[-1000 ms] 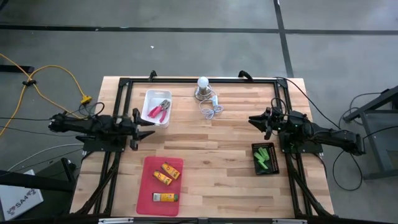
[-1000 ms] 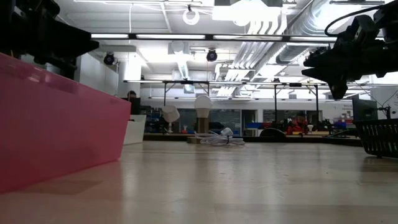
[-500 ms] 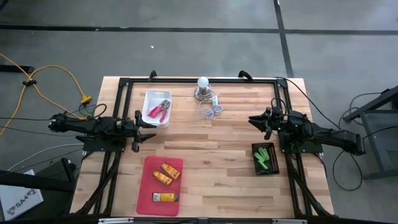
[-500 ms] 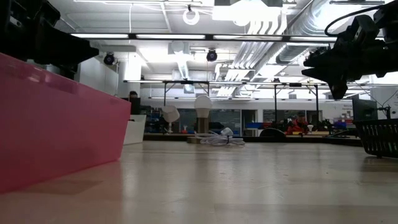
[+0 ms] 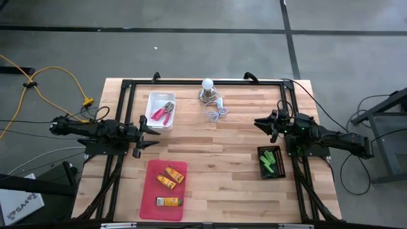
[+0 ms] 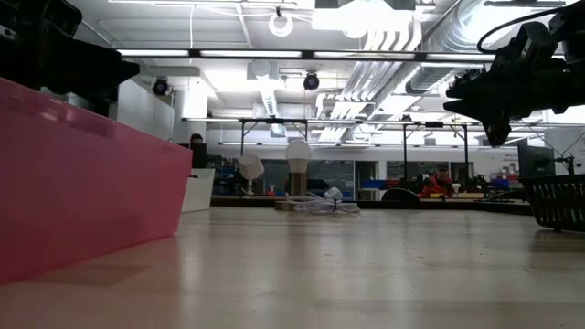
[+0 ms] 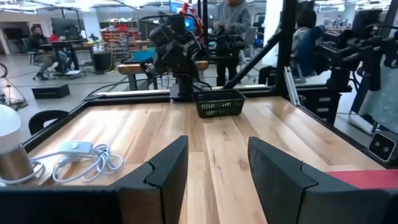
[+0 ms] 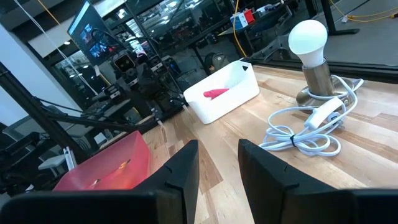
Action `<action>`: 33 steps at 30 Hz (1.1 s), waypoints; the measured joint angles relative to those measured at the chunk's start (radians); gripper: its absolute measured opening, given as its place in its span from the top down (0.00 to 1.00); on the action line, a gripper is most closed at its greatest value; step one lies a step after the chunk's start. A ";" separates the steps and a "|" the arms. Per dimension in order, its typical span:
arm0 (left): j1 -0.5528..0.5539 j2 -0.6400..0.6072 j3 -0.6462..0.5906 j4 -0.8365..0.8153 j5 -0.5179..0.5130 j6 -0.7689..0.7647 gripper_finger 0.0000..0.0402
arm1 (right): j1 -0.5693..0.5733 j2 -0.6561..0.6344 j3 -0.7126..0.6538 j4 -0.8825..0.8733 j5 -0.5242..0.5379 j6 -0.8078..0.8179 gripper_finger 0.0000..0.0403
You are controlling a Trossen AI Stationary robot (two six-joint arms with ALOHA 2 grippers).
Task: Pick & Place School Supplies
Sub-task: Return to Home Position
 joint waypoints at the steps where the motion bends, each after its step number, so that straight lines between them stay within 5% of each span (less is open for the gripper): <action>1: 0.000 0.000 0.000 0.000 0.000 0.000 0.60 | 0.000 0.000 0.000 0.000 0.000 0.000 0.75; 33: 0.000 0.000 -0.003 0.036 -0.004 -0.003 0.60 | 0.000 0.000 0.000 0.000 0.000 0.000 0.75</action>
